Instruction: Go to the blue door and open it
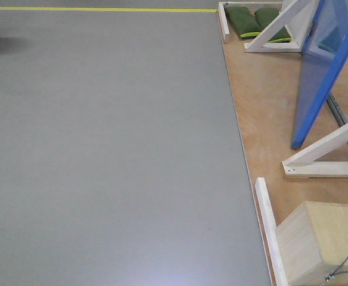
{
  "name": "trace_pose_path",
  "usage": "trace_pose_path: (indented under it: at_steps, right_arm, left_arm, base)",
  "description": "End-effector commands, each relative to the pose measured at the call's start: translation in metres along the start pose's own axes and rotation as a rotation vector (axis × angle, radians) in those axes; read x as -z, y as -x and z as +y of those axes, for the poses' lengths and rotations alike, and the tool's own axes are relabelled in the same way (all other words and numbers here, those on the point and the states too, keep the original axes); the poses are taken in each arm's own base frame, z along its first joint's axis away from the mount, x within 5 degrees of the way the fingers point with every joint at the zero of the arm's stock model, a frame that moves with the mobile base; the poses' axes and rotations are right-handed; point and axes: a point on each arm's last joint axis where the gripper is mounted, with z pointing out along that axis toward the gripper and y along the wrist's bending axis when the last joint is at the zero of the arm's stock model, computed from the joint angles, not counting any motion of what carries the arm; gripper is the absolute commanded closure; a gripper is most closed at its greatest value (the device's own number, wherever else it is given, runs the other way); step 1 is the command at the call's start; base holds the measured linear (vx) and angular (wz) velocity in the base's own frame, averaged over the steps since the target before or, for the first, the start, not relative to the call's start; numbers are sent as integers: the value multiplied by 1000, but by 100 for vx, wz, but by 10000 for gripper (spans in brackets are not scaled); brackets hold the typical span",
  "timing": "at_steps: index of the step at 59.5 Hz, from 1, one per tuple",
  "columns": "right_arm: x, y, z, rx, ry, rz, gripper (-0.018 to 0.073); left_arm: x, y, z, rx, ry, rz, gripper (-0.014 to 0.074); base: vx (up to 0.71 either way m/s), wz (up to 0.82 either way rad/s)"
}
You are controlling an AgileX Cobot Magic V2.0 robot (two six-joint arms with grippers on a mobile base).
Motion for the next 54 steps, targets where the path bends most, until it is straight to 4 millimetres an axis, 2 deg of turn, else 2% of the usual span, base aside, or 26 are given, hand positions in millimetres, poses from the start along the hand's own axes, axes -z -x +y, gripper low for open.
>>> trace_pose_path:
  at_steps: [1, 54]
  right_arm:
    - [1, 8, 0, 12, 2, -94, 561]
    - [1, 8, 0, 12, 2, -94, 561]
  left_arm:
    - [3, 17, 0, 8, -1, -124, 524]
    - [3, 17, 0, 8, -1, -124, 524]
  base:
    - [42, -1]
    - [46, 0]
